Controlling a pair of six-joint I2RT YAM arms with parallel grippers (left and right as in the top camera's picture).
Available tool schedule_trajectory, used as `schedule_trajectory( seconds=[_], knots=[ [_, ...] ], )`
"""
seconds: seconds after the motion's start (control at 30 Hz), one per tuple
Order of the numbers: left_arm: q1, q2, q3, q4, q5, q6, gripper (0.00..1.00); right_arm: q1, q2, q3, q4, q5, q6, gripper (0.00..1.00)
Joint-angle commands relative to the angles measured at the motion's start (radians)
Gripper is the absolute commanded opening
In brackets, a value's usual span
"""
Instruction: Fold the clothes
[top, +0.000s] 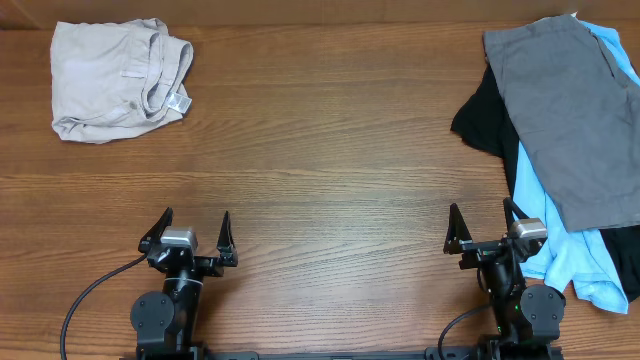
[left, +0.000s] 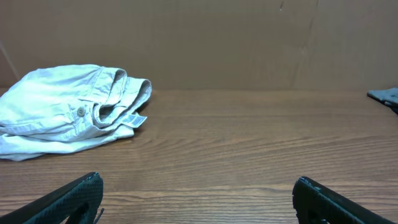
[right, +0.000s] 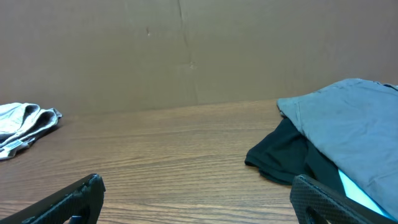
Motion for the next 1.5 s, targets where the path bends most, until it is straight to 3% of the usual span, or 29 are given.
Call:
schedule_trajectory(
  seconds=[0.0, 1.47],
  knots=[
    [0.002, -0.011, -0.005, 0.000, -0.011, -0.014, 1.00, 0.005, -0.010, -0.010, 0.005, 0.006, 0.004, 1.00],
    [0.002, -0.011, -0.005, 0.015, -0.010, -0.014, 1.00, 0.005, -0.010, -0.010, 0.005, 0.006, 0.004, 1.00]
  ],
)
